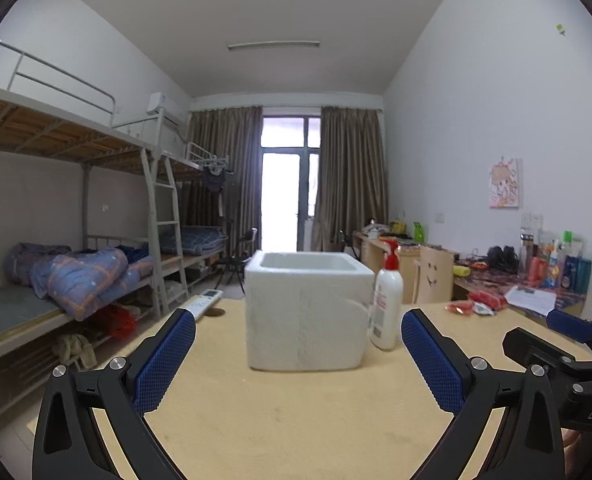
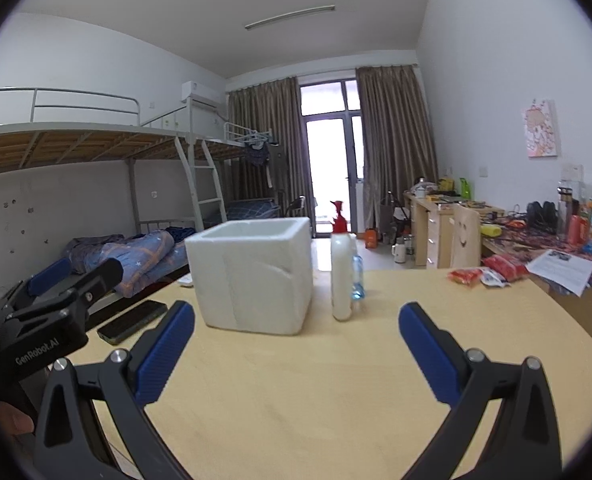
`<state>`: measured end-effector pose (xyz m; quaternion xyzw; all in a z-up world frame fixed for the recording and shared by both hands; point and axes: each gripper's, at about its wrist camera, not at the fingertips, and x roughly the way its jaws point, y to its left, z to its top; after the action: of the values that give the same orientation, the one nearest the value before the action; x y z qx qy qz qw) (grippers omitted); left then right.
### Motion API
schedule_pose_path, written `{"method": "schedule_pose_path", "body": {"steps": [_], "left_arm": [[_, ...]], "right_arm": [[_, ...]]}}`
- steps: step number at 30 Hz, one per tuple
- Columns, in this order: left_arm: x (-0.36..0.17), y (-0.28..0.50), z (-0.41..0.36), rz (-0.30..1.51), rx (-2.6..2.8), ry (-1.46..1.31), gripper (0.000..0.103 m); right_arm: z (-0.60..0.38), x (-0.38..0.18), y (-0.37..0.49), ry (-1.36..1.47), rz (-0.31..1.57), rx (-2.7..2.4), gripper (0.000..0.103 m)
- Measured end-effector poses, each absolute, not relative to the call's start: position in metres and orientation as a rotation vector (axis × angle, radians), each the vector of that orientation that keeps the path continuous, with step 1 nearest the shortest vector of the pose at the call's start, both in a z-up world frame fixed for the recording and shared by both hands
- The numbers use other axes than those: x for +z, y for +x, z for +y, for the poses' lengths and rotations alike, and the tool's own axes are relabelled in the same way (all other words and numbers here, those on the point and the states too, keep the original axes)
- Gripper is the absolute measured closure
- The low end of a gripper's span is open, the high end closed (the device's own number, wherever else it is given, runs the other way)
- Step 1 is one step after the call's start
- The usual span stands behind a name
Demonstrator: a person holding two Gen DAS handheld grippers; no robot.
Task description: Organize soft objects
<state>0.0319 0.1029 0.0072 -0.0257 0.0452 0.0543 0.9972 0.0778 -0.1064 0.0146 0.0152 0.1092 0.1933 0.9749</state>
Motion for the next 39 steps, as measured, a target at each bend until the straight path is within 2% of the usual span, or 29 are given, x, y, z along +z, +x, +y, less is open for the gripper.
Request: {"method": "schedule_pose_path", "body": {"steps": [7,39], "left_arm": [[-0.004,0.029,0.092,0.14,0.063,-0.044,0.0],[-0.002,0.027,0.088,0.138,0.061,-0.038,0.0]], "right_arm": [[-0.117,0.01,0.071,0.053,0.241,0.363,0.0],[-0.12,0.011,0.066,0.052,0.241,0.338,0.0]]}}
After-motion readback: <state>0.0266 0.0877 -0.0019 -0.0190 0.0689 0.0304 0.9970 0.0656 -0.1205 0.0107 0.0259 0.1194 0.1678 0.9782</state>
